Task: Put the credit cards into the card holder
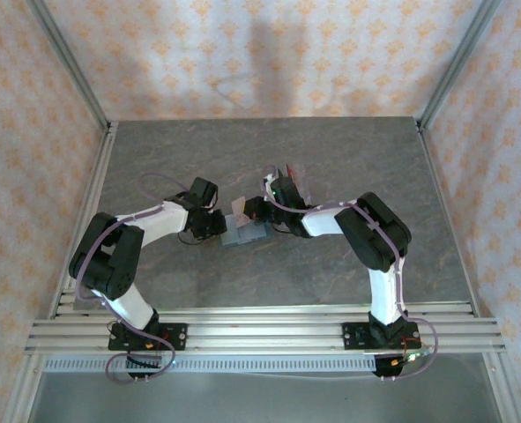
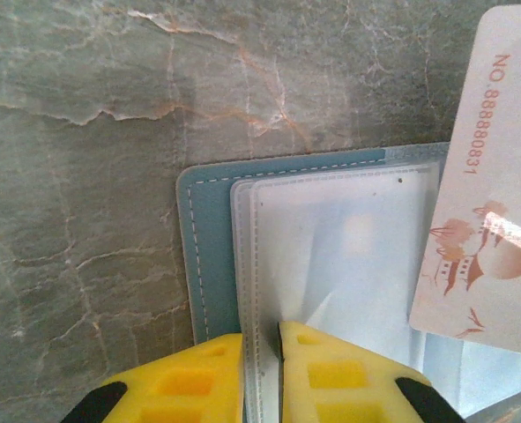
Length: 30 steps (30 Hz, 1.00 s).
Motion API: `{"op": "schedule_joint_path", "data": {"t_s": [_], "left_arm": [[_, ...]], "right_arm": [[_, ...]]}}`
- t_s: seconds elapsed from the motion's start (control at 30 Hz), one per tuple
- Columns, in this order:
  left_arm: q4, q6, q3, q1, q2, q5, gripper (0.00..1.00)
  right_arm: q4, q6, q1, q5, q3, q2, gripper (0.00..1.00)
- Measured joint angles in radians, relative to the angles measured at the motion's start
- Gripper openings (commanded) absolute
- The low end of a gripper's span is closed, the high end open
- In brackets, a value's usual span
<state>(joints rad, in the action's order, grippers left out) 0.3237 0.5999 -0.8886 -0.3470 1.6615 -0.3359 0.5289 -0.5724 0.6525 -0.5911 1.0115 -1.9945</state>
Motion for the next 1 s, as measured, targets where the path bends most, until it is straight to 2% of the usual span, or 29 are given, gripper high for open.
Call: {"op": "schedule_joint_path", "data": {"t_s": [1.0], "left_arm": [[0.0,0.0,0.0,0.0,0.0,0.0,0.16]], "right_arm": [[-0.013,0.001,-0.019,-0.012,0.002,-0.011,0.0]]}}
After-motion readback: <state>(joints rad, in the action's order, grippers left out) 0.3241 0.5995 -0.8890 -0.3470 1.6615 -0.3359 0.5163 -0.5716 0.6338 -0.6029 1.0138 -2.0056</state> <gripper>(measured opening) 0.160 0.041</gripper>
